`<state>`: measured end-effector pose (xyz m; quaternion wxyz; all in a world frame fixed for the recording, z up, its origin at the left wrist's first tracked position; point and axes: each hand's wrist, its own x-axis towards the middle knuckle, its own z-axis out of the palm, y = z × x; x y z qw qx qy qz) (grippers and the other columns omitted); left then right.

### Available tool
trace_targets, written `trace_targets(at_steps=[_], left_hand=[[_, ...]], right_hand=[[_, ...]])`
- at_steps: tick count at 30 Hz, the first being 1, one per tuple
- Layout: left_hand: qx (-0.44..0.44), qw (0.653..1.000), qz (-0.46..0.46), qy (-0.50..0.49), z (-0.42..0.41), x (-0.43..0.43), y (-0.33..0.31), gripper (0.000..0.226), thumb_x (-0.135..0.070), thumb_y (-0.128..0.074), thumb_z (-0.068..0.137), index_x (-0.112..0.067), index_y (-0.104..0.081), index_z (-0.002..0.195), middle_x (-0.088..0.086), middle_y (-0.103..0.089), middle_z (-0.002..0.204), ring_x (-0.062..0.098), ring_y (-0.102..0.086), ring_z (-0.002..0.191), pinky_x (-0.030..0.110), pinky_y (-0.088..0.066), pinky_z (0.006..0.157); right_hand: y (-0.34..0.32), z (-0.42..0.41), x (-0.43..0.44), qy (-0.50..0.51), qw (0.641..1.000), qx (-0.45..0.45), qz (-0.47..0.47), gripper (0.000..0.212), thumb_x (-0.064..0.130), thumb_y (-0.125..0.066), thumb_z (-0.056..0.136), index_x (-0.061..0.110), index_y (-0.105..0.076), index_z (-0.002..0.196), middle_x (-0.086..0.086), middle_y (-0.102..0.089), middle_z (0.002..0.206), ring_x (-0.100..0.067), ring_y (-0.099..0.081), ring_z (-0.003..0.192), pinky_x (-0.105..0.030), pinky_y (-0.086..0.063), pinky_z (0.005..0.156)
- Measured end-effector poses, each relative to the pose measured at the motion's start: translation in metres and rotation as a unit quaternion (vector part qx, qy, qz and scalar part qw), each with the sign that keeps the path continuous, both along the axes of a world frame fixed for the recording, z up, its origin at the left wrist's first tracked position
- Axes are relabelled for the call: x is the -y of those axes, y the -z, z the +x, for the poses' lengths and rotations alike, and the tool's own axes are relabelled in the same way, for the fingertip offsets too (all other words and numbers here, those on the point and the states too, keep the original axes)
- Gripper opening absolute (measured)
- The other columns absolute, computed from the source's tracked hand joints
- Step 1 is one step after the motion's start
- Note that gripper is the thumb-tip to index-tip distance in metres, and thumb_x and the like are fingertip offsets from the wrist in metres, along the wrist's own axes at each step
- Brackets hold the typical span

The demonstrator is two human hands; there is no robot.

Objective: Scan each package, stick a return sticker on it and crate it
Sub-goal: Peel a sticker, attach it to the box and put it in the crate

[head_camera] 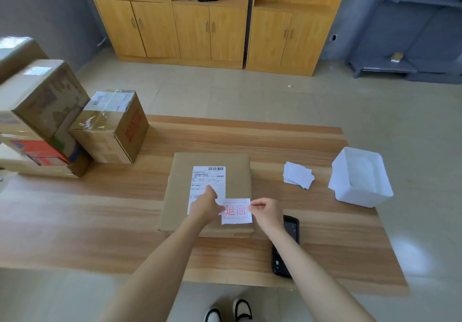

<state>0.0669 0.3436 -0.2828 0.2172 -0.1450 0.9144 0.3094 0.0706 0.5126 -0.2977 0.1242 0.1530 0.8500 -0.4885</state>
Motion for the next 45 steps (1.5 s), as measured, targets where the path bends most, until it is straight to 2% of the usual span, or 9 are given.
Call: trace_targets(at_steps=[4,8,14,17,23,32,35,41,45], left_hand=[[-0.008,0.999,-0.050,0.010,0.007,0.001,0.004,0.030,-0.022,-0.057,0.091,-0.013,-0.030,0.099,0.005,-0.060,0.112,0.027,-0.055,0.107,0.030,-0.033,0.072],[-0.019,0.997,-0.068,0.020,0.006,0.002,0.008,0.028,-0.021,-0.056,0.092,-0.013,-0.030,0.100,0.007,-0.062,0.110,0.029,-0.056,0.105,0.032,-0.034,0.071],[-0.038,0.994,-0.089,0.043,0.006,-0.003,0.010,0.027,-0.021,-0.054,0.092,-0.014,-0.028,0.099,0.008,-0.063,0.108,0.031,-0.056,0.102,0.032,-0.032,0.075],[-0.035,0.995,-0.083,0.040,0.006,-0.003,0.010,0.027,-0.023,-0.055,0.092,-0.014,-0.030,0.100,0.007,-0.063,0.107,0.030,-0.056,0.102,0.033,-0.032,0.077],[-0.039,0.993,-0.092,0.060,0.004,-0.007,0.012,0.027,-0.022,-0.054,0.092,-0.010,-0.035,0.107,0.010,-0.065,0.104,0.031,-0.058,0.100,0.036,-0.041,0.080],[-0.041,0.993,-0.091,0.067,0.006,-0.009,0.011,0.028,-0.023,-0.055,0.093,-0.014,-0.030,0.101,0.009,-0.066,0.104,0.030,-0.059,0.099,0.035,-0.039,0.077],[-0.043,0.991,-0.104,0.075,0.005,-0.012,0.008,0.027,-0.024,-0.054,0.093,-0.012,-0.034,0.106,0.009,-0.065,0.105,0.031,-0.059,0.100,0.034,-0.038,0.077],[-0.057,0.984,-0.137,0.095,0.006,-0.017,0.006,0.023,-0.020,-0.052,0.094,-0.011,-0.034,0.106,0.014,-0.062,0.108,0.031,-0.057,0.101,0.033,-0.039,0.078],[-0.079,0.974,-0.175,0.123,0.006,-0.021,0.004,0.020,-0.016,-0.047,0.095,-0.009,-0.035,0.109,0.014,-0.061,0.106,0.031,-0.056,0.100,0.031,-0.034,0.073]], right_hand=[[0.006,0.004,0.008,-0.014,0.999,-0.002,0.029,0.011,0.011,-0.065,0.084,0.013,-0.072,0.093,0.007,-0.063,0.084,-0.007,-0.055,0.080,-0.023,-0.041,0.071],[0.008,0.004,0.012,-0.017,0.998,-0.013,0.055,0.011,0.011,-0.062,0.085,0.015,-0.070,0.093,0.009,-0.060,0.083,-0.007,-0.055,0.079,-0.020,-0.038,0.061],[0.016,0.004,0.012,-0.015,0.997,-0.016,0.079,0.013,0.011,-0.062,0.086,0.013,-0.071,0.094,0.002,-0.068,0.090,-0.009,-0.057,0.081,-0.025,-0.044,0.070],[0.019,0.004,0.013,-0.008,0.996,-0.015,0.084,0.013,0.012,-0.061,0.086,0.015,-0.071,0.094,0.002,-0.069,0.092,-0.011,-0.061,0.084,-0.025,-0.047,0.071],[0.019,0.005,0.015,-0.022,0.991,-0.030,0.128,0.015,0.012,-0.058,0.088,0.014,-0.071,0.097,0.002,-0.070,0.093,-0.014,-0.063,0.087,-0.028,-0.052,0.071],[0.021,0.006,0.012,-0.016,0.990,-0.031,0.137,0.016,0.014,-0.060,0.089,0.015,-0.071,0.101,0.001,-0.071,0.098,-0.014,-0.064,0.090,-0.027,-0.051,0.072],[0.022,0.006,0.012,-0.013,0.989,-0.034,0.143,0.015,0.015,-0.060,0.089,0.015,-0.071,0.100,0.002,-0.071,0.098,-0.013,-0.065,0.090,-0.031,-0.054,0.077],[0.023,0.007,0.013,-0.003,0.988,-0.037,0.150,0.014,0.015,-0.060,0.088,0.017,-0.071,0.097,0.002,-0.072,0.095,-0.015,-0.065,0.088,-0.035,-0.055,0.076],[0.022,0.008,0.013,-0.013,0.986,-0.041,0.162,0.014,0.016,-0.060,0.090,0.016,-0.070,0.100,0.002,-0.071,0.097,-0.014,-0.065,0.088,-0.022,-0.049,0.066]])
